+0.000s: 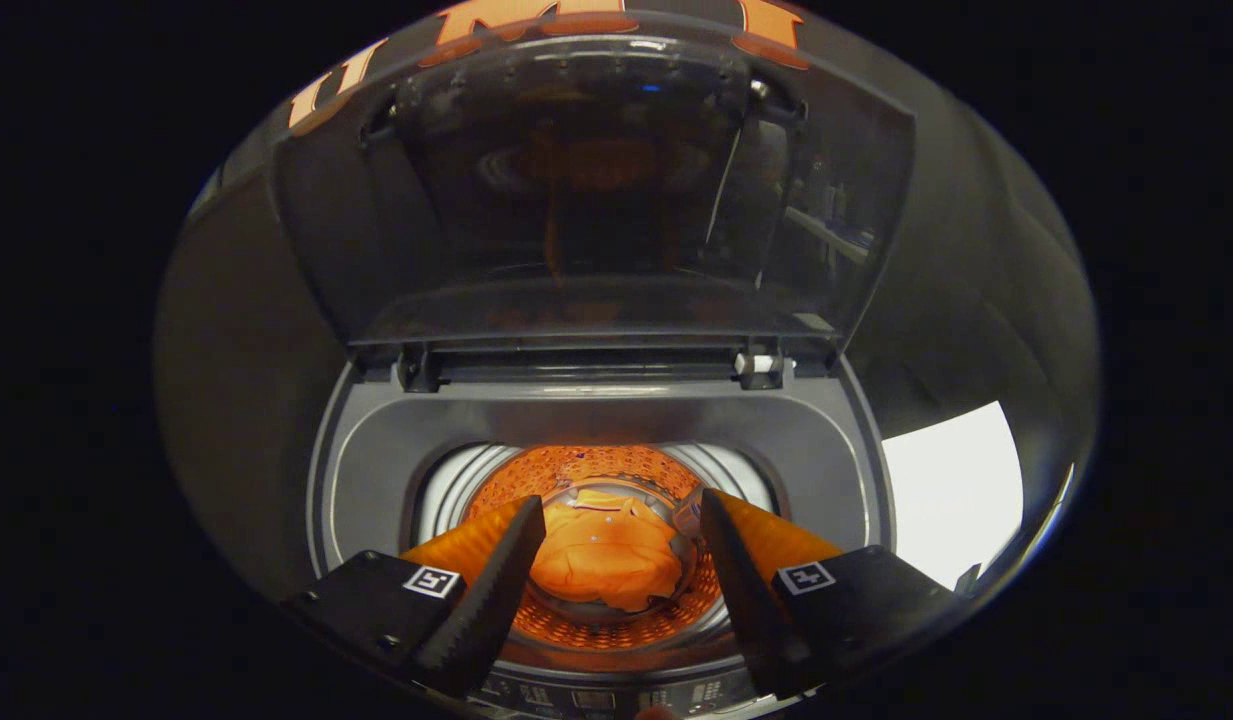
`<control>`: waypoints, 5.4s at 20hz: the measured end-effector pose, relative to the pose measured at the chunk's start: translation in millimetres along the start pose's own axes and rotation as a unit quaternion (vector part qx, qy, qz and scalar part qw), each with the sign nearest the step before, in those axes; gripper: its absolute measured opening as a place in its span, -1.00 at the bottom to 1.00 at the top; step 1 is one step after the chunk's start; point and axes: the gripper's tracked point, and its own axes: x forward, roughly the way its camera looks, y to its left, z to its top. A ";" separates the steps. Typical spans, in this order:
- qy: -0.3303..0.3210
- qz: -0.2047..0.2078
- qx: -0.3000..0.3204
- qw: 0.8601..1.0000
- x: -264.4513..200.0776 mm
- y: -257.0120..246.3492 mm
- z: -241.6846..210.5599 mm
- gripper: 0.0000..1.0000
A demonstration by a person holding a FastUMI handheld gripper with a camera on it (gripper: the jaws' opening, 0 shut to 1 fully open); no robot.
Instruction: Put the clothes into the washing machine and then close the washing machine lid.
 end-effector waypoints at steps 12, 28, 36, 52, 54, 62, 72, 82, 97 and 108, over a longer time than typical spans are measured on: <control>-0.084 0.005 0.003 0.996 -121.4 -4.4 101.5 0.99; -0.221 0.010 -0.028 0.975 -168.6 16.1 273.5 0.98; -0.208 0.017 -0.032 0.977 -108.5 27.9 295.2 0.99; -0.150 0.054 -0.006 0.987 -72.7 34.3 257.5 0.97; -0.153 0.055 -0.007 0.987 -78.8 33.3 252.4 0.97; -0.162 0.054 -0.008 0.985 -101.0 31.5 223.0 0.97; -0.159 0.038 -0.006 0.987 -125.6 32.5 169.4 0.97; -0.071 0.005 0.011 0.997 -124.7 14.5 12.0 1.00; -0.146 -0.050 0.051 0.987 -206.8 20.0 41.6 0.98; -0.226 -0.039 0.054 0.972 -294.6 39.0 113.6 0.98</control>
